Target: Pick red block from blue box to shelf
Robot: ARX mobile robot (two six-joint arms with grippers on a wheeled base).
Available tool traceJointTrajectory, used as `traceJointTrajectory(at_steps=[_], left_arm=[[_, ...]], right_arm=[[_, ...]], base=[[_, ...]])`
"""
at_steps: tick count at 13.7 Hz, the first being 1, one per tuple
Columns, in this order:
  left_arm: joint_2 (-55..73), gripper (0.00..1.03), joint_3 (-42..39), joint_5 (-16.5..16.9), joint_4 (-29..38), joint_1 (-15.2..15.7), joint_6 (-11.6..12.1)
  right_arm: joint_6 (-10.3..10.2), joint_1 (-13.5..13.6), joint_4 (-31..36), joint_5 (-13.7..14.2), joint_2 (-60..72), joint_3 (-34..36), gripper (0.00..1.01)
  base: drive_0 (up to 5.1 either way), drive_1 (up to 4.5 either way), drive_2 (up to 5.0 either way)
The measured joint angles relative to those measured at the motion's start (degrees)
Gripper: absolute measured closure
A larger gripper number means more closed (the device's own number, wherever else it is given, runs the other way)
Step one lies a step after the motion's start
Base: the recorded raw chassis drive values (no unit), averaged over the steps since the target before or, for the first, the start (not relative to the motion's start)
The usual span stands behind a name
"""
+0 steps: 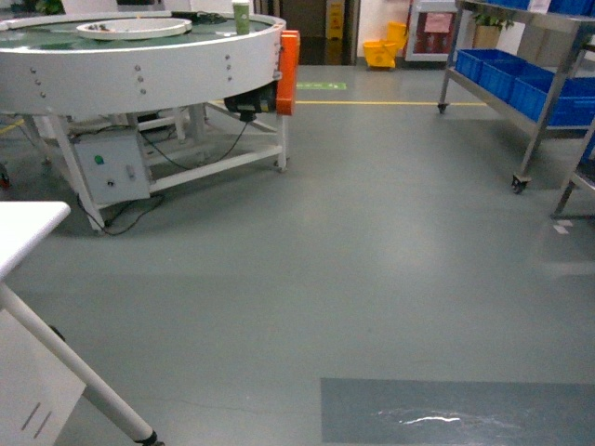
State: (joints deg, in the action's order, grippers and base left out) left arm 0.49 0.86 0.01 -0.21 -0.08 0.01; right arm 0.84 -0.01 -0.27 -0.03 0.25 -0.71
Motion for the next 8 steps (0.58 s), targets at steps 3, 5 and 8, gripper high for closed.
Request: traceJointTrajectory(at_steps=[3, 5, 8], left_arm=[[0.0, 0.05, 0.0, 0.0, 0.0, 0.0, 0.0], [0.0, 0.05, 0.0, 0.0, 0.0, 0.0, 0.0], [0.0, 0.05, 0.0, -0.1, 0.0, 0.0, 0.0]], right_arm=[[0.0, 0.0, 0.0, 0.0, 0.0, 0.0, 0.73], [0.0, 0.0, 0.0, 0.0, 0.0, 0.0, 0.73], [0.0, 0.0, 0.1, 0.0, 0.0, 0.0, 0.73]], base=[[-1.5, -1.52, -1.5], [-1.5, -1.52, -1.5], [-1.5, -1.52, -1.5]])
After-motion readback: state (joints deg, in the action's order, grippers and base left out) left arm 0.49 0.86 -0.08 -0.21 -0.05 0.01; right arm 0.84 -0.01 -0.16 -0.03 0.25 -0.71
